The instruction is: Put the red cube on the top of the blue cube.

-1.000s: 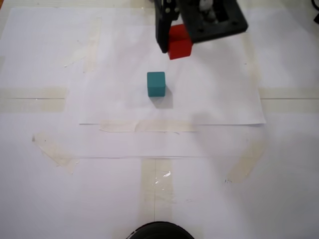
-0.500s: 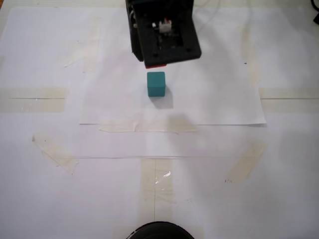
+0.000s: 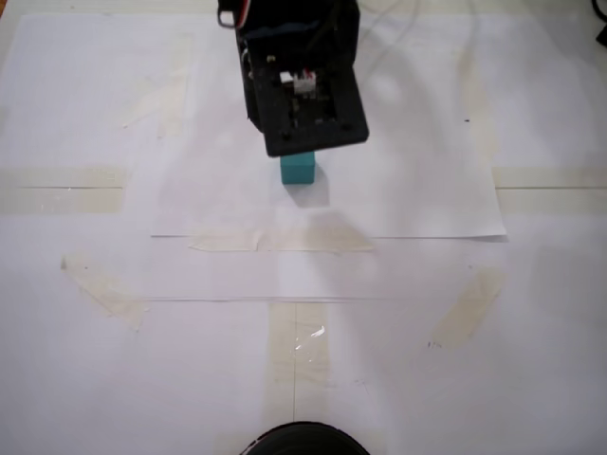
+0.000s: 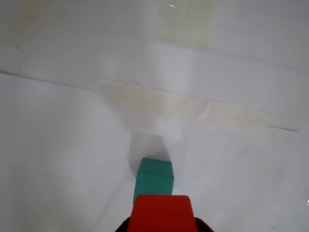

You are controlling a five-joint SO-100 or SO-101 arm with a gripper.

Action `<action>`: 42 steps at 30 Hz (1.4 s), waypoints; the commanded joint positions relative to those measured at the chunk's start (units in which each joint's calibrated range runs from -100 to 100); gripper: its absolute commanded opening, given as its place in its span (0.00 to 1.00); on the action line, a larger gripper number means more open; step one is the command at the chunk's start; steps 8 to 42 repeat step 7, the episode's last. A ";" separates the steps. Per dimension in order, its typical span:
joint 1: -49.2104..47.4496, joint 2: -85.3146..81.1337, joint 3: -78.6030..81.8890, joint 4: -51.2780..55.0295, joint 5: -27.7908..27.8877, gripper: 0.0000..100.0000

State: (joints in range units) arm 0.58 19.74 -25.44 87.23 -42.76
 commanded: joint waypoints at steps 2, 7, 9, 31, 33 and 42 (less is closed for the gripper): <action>-0.43 -1.71 2.43 -1.99 -0.78 0.14; -0.89 -1.97 5.33 -3.62 -1.07 0.14; -0.89 -1.97 5.33 -3.62 -1.07 0.14; -0.89 -1.97 5.33 -3.62 -1.07 0.14; -0.89 -1.97 5.33 -3.62 -1.07 0.14; -0.89 -1.97 5.33 -3.62 -1.07 0.14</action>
